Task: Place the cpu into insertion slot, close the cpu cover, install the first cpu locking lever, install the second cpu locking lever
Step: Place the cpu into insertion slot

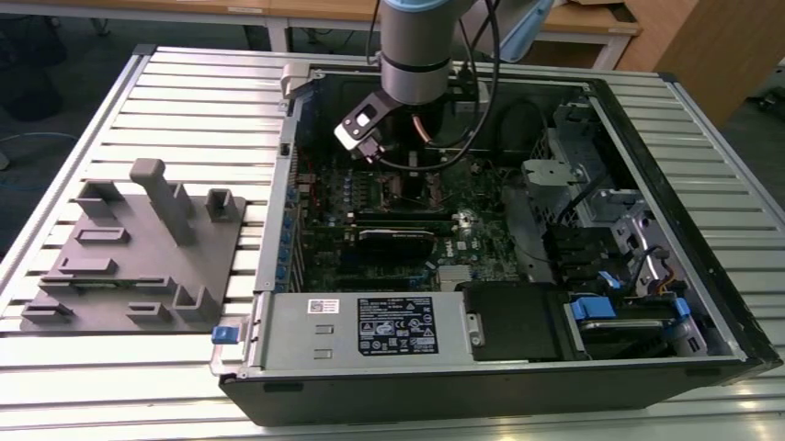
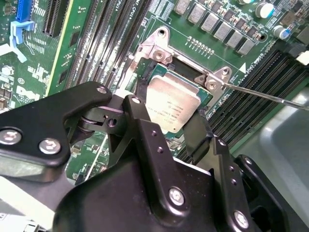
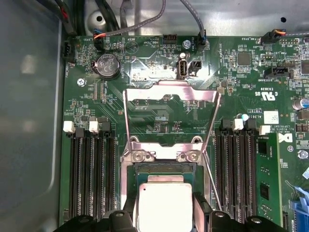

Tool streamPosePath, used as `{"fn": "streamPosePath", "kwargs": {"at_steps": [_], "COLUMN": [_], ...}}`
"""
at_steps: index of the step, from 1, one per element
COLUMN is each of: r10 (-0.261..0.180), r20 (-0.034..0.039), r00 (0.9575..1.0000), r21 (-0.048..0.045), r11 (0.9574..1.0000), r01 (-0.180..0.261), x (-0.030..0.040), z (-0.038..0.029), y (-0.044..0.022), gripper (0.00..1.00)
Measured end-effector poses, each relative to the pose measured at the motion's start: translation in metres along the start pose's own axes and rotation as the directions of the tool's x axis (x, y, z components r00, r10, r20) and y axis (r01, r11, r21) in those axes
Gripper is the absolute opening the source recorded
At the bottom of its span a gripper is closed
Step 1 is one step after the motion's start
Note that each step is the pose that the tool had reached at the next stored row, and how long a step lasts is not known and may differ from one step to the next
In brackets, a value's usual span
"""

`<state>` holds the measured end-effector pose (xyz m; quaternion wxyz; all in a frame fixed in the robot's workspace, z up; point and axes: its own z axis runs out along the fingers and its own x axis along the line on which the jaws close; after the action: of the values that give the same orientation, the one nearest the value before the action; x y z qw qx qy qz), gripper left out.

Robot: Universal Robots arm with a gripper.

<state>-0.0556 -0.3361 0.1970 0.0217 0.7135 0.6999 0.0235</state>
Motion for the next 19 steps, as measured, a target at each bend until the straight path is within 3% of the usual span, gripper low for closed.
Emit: {"fn": "streamPosePath", "kwargs": {"at_steps": [4,8,19], "r10": [0.0,0.0,-0.004], "r20": [0.0,0.0002,0.0011], "r00": [1.0,1.0,1.0], "r21": [0.0007,0.0007,0.0008], "r11": [1.0,1.0,1.0], "r01": [0.0,0.0,0.004], "x": [0.0001,0.0001,0.0002], "z": [-0.0011,-0.0073,-0.0056], "y": [0.0017,0.0021,0.0049], "gripper": [0.54,0.54,0.54]}}
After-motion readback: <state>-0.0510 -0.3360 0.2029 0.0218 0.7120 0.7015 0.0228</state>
